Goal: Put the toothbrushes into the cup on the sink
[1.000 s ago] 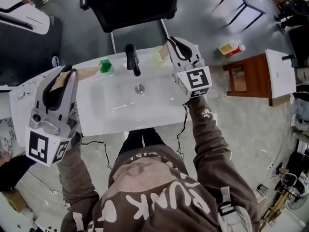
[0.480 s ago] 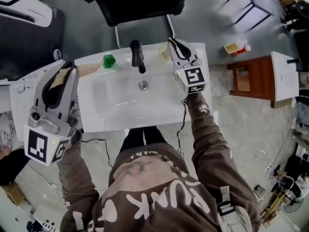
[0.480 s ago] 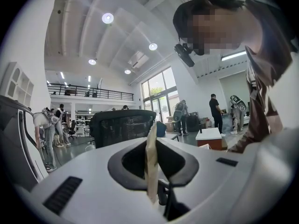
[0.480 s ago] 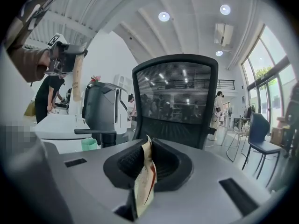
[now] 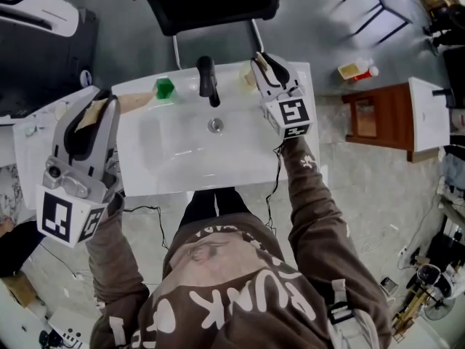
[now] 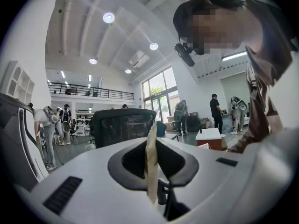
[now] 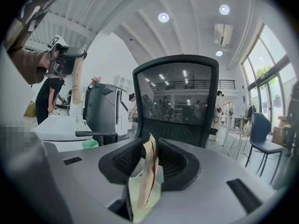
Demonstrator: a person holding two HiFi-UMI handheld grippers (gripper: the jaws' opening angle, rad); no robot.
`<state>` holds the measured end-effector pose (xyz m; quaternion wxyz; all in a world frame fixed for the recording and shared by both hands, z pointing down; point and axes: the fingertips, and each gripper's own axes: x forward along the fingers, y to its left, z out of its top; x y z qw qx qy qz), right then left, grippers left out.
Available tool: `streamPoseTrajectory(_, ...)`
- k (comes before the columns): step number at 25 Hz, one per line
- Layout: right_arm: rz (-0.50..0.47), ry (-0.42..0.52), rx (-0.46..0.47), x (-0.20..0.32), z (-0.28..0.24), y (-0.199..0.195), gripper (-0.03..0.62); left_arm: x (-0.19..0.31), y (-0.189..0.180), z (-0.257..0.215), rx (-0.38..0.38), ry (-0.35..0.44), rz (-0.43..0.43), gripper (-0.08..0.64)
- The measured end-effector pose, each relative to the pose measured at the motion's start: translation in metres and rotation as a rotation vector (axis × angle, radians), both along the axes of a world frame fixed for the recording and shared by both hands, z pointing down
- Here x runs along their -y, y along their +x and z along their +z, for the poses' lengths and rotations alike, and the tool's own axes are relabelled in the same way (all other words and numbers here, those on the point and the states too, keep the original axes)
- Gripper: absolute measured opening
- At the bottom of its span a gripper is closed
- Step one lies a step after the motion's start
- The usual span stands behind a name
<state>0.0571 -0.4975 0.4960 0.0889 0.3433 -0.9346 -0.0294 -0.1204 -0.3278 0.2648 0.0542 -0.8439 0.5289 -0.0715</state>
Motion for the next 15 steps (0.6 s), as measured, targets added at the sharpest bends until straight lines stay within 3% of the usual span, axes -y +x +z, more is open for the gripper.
streamPoseTrajectory(2, -0.015, -0.004, 0.015, -0.002, -0.002, -0.001, 0.171, 0.0, 0.0, 0.0, -0.001, 0.001, 0.001, 0.049)
streamPoseTrajectory(10, -0.033, 0.033, 0.037, -0.012, -0.028, 0.001, 0.28, 0.0, -0.001, 0.001, -0.008, 0.0, 0.004, 0.049)
streamPoseTrajectory(15, 0.005, 0.139, 0.061, -0.032, -0.083, 0.021, 0.322, 0.005, -0.003, 0.008, -0.023, -0.005, 0.01, 0.049)
